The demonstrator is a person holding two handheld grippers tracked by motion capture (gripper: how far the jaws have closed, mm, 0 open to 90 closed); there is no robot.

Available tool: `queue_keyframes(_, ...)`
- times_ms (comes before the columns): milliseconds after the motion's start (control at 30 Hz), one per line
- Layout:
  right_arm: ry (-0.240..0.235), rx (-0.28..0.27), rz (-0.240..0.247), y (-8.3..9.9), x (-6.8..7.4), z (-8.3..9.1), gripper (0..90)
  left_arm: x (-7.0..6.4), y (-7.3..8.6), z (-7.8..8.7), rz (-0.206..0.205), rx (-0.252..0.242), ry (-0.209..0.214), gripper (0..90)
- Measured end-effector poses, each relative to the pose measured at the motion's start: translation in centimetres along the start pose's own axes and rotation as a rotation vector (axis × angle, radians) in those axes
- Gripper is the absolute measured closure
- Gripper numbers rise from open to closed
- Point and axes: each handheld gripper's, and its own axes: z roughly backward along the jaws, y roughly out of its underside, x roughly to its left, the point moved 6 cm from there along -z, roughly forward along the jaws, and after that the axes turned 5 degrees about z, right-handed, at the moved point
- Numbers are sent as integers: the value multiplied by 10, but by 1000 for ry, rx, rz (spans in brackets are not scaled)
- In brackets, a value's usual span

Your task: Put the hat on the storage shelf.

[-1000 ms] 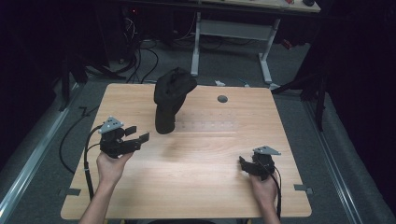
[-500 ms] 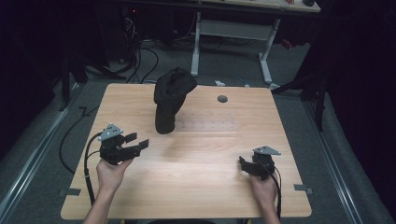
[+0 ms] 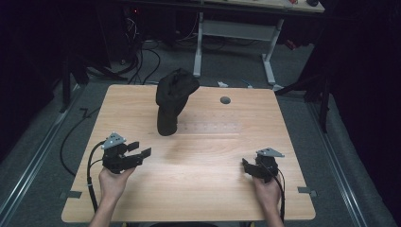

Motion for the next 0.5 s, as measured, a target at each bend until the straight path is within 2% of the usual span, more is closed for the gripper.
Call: queue_keyframes(500,0,0,1,0,0,0,316,8,22,-8,27,34,-25,384)
